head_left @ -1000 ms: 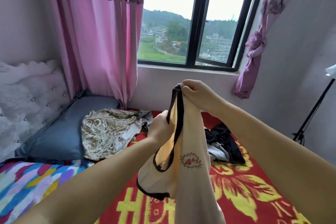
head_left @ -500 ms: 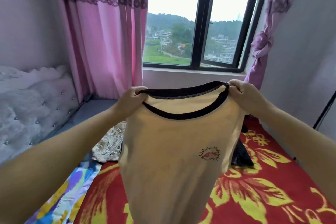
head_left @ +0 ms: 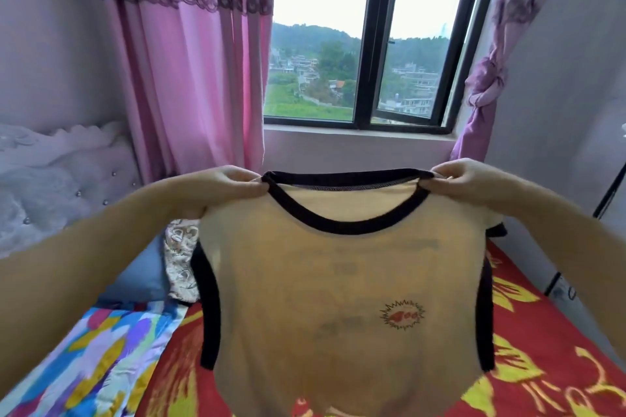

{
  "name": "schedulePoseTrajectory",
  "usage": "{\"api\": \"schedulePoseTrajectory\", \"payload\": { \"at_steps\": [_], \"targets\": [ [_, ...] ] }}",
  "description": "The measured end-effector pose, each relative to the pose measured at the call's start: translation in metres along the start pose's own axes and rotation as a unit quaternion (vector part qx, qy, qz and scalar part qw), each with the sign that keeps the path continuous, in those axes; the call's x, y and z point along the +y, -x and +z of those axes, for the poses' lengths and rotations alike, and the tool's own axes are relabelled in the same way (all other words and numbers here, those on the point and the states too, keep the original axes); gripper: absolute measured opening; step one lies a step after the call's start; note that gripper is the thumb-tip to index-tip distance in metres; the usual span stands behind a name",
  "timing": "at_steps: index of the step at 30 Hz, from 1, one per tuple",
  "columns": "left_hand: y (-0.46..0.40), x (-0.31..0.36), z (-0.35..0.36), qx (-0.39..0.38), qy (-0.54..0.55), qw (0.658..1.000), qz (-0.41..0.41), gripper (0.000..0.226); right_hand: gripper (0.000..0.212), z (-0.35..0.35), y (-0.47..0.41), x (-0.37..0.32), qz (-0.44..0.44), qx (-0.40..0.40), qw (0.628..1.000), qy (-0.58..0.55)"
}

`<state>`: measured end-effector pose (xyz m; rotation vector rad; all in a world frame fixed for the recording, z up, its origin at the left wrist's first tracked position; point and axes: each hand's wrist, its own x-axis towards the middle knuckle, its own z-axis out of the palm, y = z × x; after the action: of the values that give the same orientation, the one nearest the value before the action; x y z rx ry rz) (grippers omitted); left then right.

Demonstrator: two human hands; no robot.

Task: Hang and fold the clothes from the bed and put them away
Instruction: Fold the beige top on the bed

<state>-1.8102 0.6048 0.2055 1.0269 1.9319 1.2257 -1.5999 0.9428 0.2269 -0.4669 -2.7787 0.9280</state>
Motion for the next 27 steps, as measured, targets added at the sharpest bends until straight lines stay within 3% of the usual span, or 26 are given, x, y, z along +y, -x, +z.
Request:
{"api": "schedulePoseTrajectory", "payload": {
  "at_steps": [2,5,9,13,14,16,17,18,20,21,24,27],
  "targets": [
    [-0.018,-0.002,0.024,0.080,0.103,0.989,-0.066,0.025,0.030,0.029,-0.020,-0.006,0.019,0.106,0.992,0.067],
    [-0.043,0.001,0.076,0.116,0.243,0.957,-0.109,0.024,0.027,0.077,-0.033,-0.031,0.026,0.133,0.989,0.062],
    [-0.056,0.007,0.130,0.074,0.348,0.930,-0.089,0.030,0.027,0.129,-0.021,-0.067,-0.075,0.021,0.997,0.003],
    [-0.045,0.011,0.123,0.048,0.424,0.903,-0.051,0.020,0.029,0.121,0.001,-0.064,-0.105,-0.110,0.988,-0.016],
    [-0.044,0.010,0.120,0.048,0.372,0.927,-0.026,0.016,0.028,0.115,0.004,-0.064,-0.124,-0.118,0.985,-0.023],
    [-0.040,0.006,0.115,0.126,0.099,0.983,0.088,0.018,0.033,0.104,0.007,-0.067,-0.138,-0.115,0.983,-0.038],
    [-0.038,0.005,0.111,0.189,-0.070,0.965,0.167,0.027,0.033,0.099,0.007,-0.070,-0.137,-0.113,0.983,-0.037],
    [-0.037,0.006,0.107,0.226,-0.217,0.921,0.232,0.042,0.031,0.095,0.007,-0.071,-0.136,-0.118,0.983,-0.035],
    [-0.036,0.011,0.098,0.187,-0.396,0.857,0.273,0.070,0.027,0.087,0.006,-0.073,-0.139,-0.147,0.979,-0.026],
    [-0.035,0.016,0.092,0.144,-0.427,0.855,0.259,0.070,0.027,0.082,0.006,-0.075,-0.142,-0.160,0.977,-0.019],
    [-0.032,0.034,0.081,0.051,-0.361,0.909,0.202,0.021,0.039,0.070,0.009,-0.084,-0.167,-0.167,0.972,-0.006],
    [-0.031,0.053,0.072,0.053,-0.308,0.927,0.206,0.018,0.047,0.056,0.012,-0.087,-0.199,-0.117,0.973,-0.012]
  ]
}}
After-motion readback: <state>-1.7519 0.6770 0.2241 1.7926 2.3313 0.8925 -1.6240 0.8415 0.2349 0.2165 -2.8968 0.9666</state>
